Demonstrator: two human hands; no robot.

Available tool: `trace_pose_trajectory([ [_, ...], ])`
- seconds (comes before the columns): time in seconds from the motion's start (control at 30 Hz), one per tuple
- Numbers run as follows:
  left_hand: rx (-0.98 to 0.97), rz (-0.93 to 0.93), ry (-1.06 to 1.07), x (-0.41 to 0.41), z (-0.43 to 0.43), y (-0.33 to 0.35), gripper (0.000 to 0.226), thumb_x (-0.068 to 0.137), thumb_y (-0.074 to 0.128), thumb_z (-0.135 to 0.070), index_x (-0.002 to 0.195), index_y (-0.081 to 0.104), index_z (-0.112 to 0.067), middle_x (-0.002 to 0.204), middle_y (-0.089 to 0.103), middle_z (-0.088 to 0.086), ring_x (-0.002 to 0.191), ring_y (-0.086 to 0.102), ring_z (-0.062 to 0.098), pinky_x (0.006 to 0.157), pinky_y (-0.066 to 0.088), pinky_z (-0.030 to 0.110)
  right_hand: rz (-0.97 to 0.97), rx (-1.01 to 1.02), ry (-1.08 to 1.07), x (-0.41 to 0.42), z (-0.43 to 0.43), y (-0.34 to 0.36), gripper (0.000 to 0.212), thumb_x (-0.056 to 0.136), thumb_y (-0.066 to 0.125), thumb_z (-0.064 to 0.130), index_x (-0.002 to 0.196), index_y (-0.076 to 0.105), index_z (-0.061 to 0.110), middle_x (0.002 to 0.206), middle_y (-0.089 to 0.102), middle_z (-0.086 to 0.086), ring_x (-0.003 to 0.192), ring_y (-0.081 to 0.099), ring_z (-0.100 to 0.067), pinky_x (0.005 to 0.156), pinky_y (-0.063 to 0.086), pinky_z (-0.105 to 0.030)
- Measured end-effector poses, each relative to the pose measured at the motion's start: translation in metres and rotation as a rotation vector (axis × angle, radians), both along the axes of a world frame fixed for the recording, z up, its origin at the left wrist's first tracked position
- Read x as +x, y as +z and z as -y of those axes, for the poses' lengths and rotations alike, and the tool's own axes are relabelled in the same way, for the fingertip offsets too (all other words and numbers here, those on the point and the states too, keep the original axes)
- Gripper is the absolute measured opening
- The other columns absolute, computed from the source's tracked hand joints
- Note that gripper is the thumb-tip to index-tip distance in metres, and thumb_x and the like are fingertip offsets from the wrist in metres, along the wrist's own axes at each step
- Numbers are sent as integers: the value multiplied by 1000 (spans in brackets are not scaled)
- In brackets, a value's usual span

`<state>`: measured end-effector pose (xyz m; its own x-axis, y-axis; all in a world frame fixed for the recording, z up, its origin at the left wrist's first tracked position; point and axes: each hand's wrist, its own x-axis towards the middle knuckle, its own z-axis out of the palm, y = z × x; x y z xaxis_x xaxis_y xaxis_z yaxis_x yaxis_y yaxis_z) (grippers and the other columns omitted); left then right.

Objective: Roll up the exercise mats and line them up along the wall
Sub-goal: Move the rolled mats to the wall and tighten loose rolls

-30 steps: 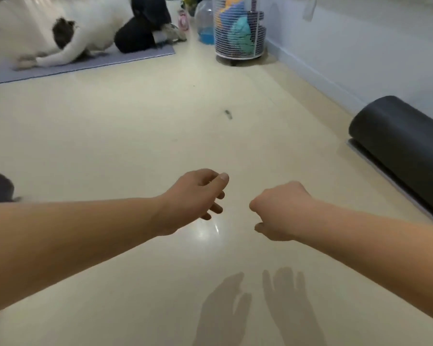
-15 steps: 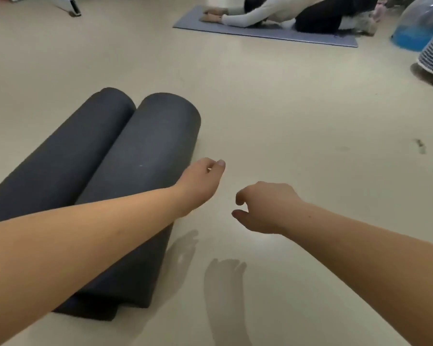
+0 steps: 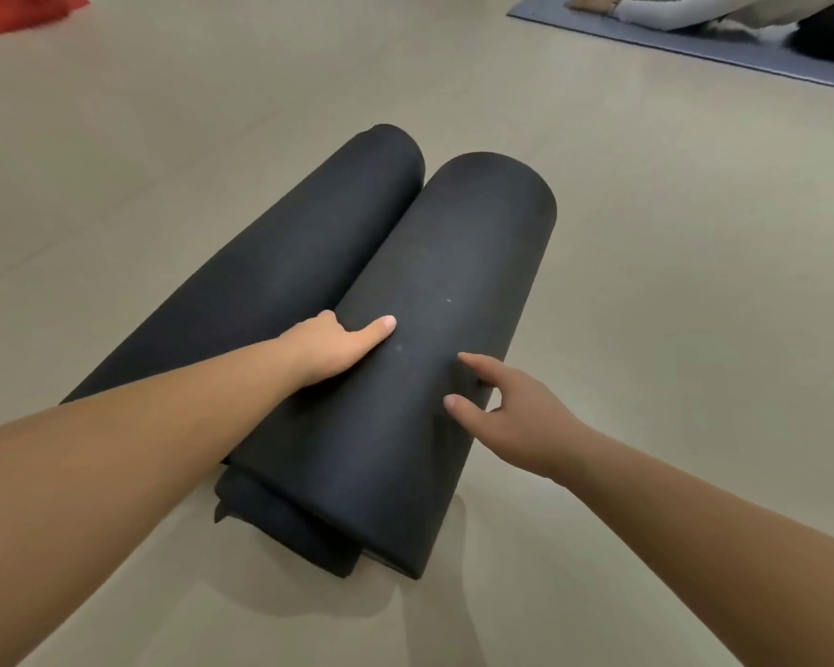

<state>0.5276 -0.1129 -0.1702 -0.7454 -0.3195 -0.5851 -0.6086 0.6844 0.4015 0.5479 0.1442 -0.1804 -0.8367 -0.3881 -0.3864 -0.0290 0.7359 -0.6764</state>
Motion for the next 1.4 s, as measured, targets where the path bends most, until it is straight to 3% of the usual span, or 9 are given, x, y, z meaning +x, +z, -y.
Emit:
trace_pose_trajectory([
  [0.17,104,-82,51,-2,-17,0,119,61,73,-92,149,45,-17,143,55,-1,125,59,27,105,52,45,80,-90,-87,9,-6,-11,83,91,64,66,161,29,40,155,44,12,139,48,-15,111,42,-30],
  [0.33,43,-157,-69,0,-20,7,55,91,74,-58,134,58,-28,129,61,-2,116,59,21,102,49,38,277,-182,-276,18,-34,-14,82,87,67,68,148,26,32,135,46,13,117,54,-16,95,47,-33],
  [0.53,235,21,82,14,-39,1,117,70,83,-73,163,33,-21,158,46,1,140,50,26,103,40,33,292,-124,-385,23,-63,-15,98,76,72,75,151,35,24,139,43,8,123,52,-21,99,51,-41],
  [0.67,343,-73,100,21,-77,0,94,55,95,-69,127,53,-26,111,62,-13,95,64,8,79,52,28,66,-72,-389,26,-72,-13,120,66,76,81,161,23,30,151,29,11,132,48,-16,104,46,-33],
  [0.87,376,-127,53,21,-106,16,40,80,90,-44,103,63,-25,107,66,-4,93,61,9,76,51,31,-11,-40,-447,26,-101,-5,128,58,77,86,160,29,26,142,32,10,127,49,-13,104,48,-35],
  [1.03,509,-50,-100,30,-141,19,18,90,82,-31,91,67,-20,100,75,-1,93,71,16,78,56,37,76,-145,-510,38,-135,-1,105,62,84,74,149,40,34,139,34,12,118,50,-12,96,44,-31],
  [1.23,654,-93,-136,42,-203,24,15,95,77,-24,86,71,-14,91,79,3,80,74,16,74,56,31,-225,-118,-426,40,-161,5,77,82,74,68,150,44,46,141,34,20,125,41,7,100,34,-18],
  [1.3,627,-143,-137,52,-227,13,28,91,82,-29,94,72,-4,89,77,5,80,74,17,73,60,32,-276,-87,-462,32,-161,12,50,89,64,68,129,66,39,127,52,15,112,55,1,90,40,-18],
  [1.4,613,-182,-135,65,-253,-2,29,87,86,-31,104,76,-10,98,76,-2,92,72,14,88,60,34,-262,58,-525,19,-172,20,51,88,61,73,89,74,24,91,69,8,88,65,-11,71,49,-30],
])
